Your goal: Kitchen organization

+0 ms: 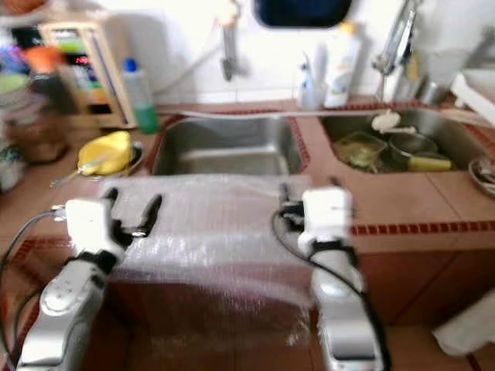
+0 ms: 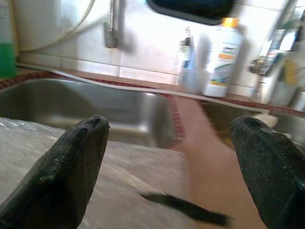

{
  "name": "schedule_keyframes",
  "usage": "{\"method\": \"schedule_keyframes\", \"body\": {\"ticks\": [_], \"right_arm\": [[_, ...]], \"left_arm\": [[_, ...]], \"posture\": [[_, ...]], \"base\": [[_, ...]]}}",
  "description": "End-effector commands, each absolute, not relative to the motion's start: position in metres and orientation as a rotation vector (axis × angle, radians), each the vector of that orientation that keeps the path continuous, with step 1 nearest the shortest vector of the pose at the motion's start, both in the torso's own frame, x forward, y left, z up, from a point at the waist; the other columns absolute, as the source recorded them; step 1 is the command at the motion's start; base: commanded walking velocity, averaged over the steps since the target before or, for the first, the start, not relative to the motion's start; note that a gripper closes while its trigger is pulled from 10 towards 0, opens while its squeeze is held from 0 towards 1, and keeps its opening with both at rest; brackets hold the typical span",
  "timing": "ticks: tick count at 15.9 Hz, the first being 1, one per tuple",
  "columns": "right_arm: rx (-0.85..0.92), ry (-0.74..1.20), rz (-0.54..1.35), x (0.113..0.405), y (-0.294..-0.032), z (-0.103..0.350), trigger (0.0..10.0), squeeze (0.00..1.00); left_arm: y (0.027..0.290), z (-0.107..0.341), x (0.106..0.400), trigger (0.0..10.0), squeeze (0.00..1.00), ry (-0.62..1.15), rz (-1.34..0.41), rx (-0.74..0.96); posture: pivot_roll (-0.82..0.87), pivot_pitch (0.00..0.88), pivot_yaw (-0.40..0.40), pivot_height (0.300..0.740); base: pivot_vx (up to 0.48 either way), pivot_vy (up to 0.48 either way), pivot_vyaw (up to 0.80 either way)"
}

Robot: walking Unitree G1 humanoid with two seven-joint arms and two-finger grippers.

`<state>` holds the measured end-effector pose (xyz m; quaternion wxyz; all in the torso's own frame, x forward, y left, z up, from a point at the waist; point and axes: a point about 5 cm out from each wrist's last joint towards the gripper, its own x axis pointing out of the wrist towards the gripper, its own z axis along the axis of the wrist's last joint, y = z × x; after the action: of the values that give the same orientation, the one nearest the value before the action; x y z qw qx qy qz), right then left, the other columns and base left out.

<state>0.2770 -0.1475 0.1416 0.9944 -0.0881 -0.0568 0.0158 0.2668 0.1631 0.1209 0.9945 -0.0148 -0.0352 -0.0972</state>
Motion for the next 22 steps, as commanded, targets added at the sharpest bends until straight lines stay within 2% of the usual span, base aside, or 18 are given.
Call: {"method": "schedule_keyframes", "body": {"ticks": [1, 4, 7, 22], "right_arm": [[-0.191, -0.128, 0.009, 0.2776, -0.1551, 0.1456, 10.0, 0.0], [-0.193, -0.131, 0.012, 0.2779, -0.1544, 0.1461, 10.0, 0.0], [-0.198, -0.13, 0.015, 0.2781, -0.1548, 0.146, 10.0, 0.0], [-0.225, -0.141, 0.019, 0.2807, -0.1533, 0.1485, 10.0, 0.0]], "left_arm": [[0.1563, 0.1273, 0.2691, 10.0, 0.0, -0.096, -0.213, -0.031], [0.1554, 0.1264, 0.2692, 10.0, 0.0, -0.093, -0.213, -0.033], [0.1584, 0.1266, 0.2712, 10.0, 0.0, -0.102, -0.143, -0.002], [0.155, 0.1265, 0.2763, 10.0, 0.0, -0.1, -0.143, 0.018]], "posture": [[-0.02, 0.012, 0.056, 0.74], [-0.02, 0.012, 0.055, 0.74], [-0.02, 0.013, 0.054, 0.74], [-0.02, 0.009, 0.054, 0.74]], "base": [[0.446, 0.0, 0.0], [0.446, 0.0, 0.0], [0.0, 0.0, 0.0], [0.0, 0.0, 0.0]]}}
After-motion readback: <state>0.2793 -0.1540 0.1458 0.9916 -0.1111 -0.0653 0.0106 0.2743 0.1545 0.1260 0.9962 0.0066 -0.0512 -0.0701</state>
